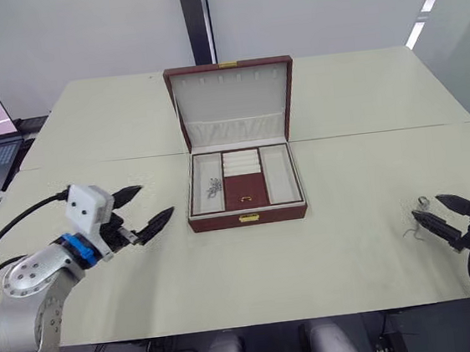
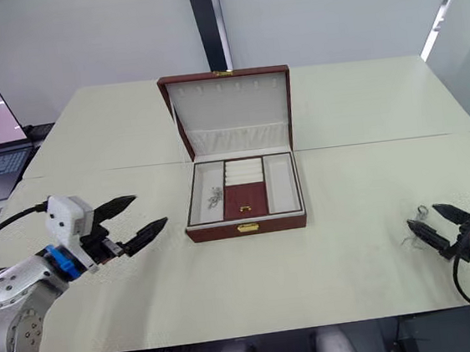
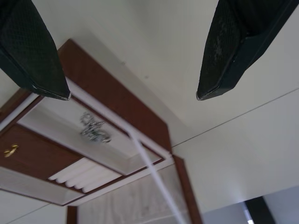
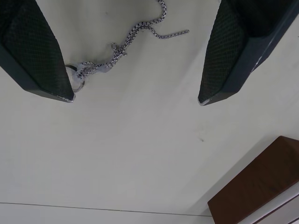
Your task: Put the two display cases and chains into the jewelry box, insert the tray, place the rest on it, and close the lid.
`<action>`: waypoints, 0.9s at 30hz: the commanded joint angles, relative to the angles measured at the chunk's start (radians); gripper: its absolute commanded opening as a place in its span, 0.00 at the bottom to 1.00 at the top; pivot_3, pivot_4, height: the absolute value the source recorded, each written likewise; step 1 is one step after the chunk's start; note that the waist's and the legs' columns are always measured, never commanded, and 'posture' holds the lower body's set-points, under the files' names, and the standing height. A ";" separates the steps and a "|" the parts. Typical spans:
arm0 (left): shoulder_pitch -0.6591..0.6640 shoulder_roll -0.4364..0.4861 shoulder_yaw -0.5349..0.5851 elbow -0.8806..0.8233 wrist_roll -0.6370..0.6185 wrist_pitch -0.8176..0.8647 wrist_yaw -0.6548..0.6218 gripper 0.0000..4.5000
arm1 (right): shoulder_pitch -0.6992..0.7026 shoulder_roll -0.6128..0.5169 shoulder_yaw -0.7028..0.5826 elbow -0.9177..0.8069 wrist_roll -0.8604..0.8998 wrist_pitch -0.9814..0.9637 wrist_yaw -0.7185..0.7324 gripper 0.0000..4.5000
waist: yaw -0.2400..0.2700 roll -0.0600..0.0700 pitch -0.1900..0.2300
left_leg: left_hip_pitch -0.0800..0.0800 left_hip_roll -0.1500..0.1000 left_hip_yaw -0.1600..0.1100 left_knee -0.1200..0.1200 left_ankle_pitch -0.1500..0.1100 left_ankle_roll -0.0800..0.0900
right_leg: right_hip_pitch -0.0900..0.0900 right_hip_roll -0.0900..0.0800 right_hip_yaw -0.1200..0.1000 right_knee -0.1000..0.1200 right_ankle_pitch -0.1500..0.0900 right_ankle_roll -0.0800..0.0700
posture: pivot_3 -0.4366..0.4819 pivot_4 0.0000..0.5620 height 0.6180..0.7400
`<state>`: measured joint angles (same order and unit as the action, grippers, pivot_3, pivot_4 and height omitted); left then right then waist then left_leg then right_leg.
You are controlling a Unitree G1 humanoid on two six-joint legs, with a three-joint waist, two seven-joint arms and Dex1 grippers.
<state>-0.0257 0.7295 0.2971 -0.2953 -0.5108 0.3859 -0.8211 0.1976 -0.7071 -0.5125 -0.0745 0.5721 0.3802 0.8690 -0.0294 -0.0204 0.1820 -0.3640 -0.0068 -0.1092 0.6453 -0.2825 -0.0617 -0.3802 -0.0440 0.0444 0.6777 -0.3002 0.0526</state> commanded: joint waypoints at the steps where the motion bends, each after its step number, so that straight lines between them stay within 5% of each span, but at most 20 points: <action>1: -0.029 0.012 -0.051 -0.056 -0.026 0.005 -0.054 1.00 | 0.021 0.031 -0.028 -0.085 0.004 0.009 -0.072 1.00 | -0.003 0.000 0.000 | 0.000 0.000 0.000 0.000 0.000 0.000 | 0.000 0.000 0.000 0.000 0.000 0.000 | 0.48 0.27 1.00; 13: -0.182 -0.018 -0.343 -0.072 -0.001 -0.045 -0.285 1.00 | 0.038 0.185 0.044 -0.234 -0.138 0.089 -0.429 1.00 | -0.004 0.001 -0.001 | 0.000 0.000 0.000 0.000 0.000 0.000 | 0.000 0.002 0.001 0.001 0.000 0.000 | 0.48 0.27 1.00; 27: -0.191 -0.053 -0.403 -0.105 0.028 -0.084 -0.283 1.00 | -0.026 0.267 0.135 -0.190 -0.247 0.138 -0.605 1.00 | -0.003 0.002 -0.001 | 0.000 0.001 0.000 0.000 0.000 0.000 | 0.000 0.002 0.001 0.001 0.000 0.000 | 0.48 0.27 1.00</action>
<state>-0.2076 0.6811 -0.1130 -0.3586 -0.4809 0.3011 -1.1186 0.1745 -0.4440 -0.3733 -0.2746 0.3424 0.5177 0.2843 -0.0325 -0.0186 0.1812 -0.3637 -0.0061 -0.1093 0.6454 -0.2824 -0.0616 -0.3805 -0.0419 0.0452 0.6783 -0.3003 0.0525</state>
